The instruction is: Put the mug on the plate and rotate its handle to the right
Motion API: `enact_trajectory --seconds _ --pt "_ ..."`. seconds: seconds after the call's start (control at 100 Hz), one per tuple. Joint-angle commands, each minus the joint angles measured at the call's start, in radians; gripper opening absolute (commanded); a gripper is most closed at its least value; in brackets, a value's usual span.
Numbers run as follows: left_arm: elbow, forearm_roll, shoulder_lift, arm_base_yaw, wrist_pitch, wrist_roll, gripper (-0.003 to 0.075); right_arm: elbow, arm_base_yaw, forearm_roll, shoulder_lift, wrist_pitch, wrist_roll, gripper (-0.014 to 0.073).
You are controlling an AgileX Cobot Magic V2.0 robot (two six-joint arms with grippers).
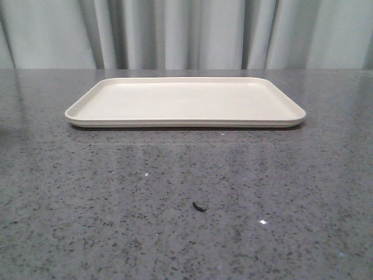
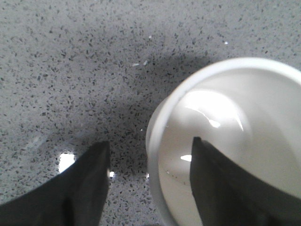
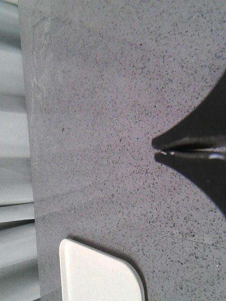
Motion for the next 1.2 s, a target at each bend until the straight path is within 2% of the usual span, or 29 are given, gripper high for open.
enact_trajectory --seconds 0.0,0.12,0.45,0.67,0.84,0.98,1.19 --pt "-0.033 -0.013 -0.003 0.003 -0.043 -0.011 0.0332 -0.037 -0.005 -0.005 0.020 -0.084 -0.001 -0.0061" --pt "-0.033 -0.017 -0.001 0.003 -0.056 -0.011 0.0258 -0.037 -0.005 -0.005 0.020 -0.086 -0.001 -0.0061" --pt "-0.039 -0.056 -0.001 0.003 -0.064 -0.011 -0.0020 -0.037 -0.005 -0.005 0.020 -0.087 -0.001 -0.0061" --pt "-0.131 -0.151 -0.001 0.001 -0.044 -0.019 -0.0019 -0.037 -0.005 -0.005 0.020 -0.087 -0.001 -0.0061" --pt "-0.236 -0.167 0.012 -0.051 -0.041 -0.051 -0.0019 -0.037 -0.005 -0.005 0.020 -0.087 -0.001 -0.0061" --pt "-0.327 -0.167 0.084 -0.130 -0.022 -0.095 -0.0019 -0.037 -0.005 -0.005 0.020 -0.087 -0.001 -0.0061" --pt "-0.473 -0.163 0.244 -0.312 -0.061 -0.159 -0.0019 -0.037 -0.005 -0.005 0.020 -0.087 -0.001 -0.0061"
